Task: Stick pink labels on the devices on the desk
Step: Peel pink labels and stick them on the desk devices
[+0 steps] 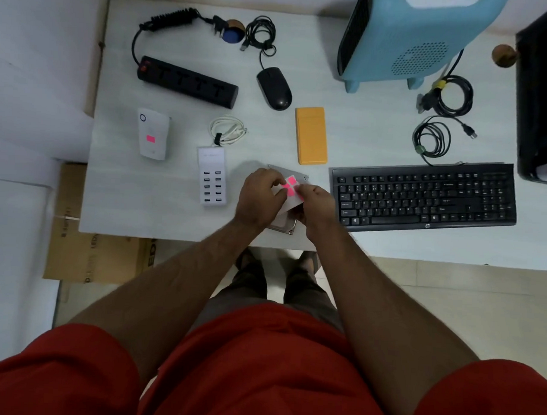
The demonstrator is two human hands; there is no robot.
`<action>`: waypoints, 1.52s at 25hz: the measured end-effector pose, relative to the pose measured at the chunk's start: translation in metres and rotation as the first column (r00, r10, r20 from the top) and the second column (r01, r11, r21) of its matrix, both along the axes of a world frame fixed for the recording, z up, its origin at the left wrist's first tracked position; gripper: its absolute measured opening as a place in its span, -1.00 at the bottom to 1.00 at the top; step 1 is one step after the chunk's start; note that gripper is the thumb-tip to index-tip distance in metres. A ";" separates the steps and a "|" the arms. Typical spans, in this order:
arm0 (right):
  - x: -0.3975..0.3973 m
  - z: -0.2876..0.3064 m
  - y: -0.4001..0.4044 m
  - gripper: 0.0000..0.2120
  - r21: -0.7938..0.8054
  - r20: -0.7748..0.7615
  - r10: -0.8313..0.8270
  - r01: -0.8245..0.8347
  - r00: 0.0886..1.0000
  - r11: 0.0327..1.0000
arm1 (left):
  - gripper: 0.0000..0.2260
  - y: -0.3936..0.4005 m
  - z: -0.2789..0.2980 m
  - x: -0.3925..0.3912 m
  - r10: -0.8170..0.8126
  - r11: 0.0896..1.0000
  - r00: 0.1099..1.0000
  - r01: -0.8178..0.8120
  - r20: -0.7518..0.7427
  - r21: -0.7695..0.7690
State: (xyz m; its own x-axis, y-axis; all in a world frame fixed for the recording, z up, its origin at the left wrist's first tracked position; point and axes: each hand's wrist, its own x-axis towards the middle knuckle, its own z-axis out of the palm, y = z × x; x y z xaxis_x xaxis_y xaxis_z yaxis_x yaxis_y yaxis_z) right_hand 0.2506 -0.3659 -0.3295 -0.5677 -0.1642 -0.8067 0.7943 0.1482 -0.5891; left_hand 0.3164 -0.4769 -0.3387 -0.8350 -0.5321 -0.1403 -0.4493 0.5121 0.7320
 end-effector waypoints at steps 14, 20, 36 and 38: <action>0.010 0.033 -0.058 -0.89 -0.185 0.189 -0.115 0.150 0.975 0.971 | -0.79 -0.050 0.043 0.013 -0.087 0.975 0.993 0.069 -0.076 -0.213; 0.018 0.030 -0.061 -0.89 -0.080 0.058 -0.105 0.109 0.993 0.991 | -0.86 -0.053 0.043 0.018 -0.022 0.998 0.998 0.019 -0.054 -0.054; 0.018 -0.002 -0.038 -0.84 0.470 -0.189 0.269 -0.153 0.944 0.869 | -0.90 -0.040 0.024 0.018 0.083 0.987 0.995 -0.075 -0.052 0.139; 0.018 -0.008 -0.029 -0.83 0.575 -0.173 0.399 -0.237 0.901 0.783 | -0.93 -0.037 0.015 0.012 0.075 0.989 0.997 -0.070 -0.033 0.131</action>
State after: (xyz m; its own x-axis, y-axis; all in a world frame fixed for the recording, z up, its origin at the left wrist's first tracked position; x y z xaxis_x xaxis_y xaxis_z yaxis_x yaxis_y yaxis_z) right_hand 0.2686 -0.3945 -0.3371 -0.7664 0.0295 -0.6416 0.4656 0.7137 -0.5233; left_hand 0.3280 -0.5135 -0.3233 -0.8007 -0.5710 -0.1815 -0.4529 0.3785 0.8073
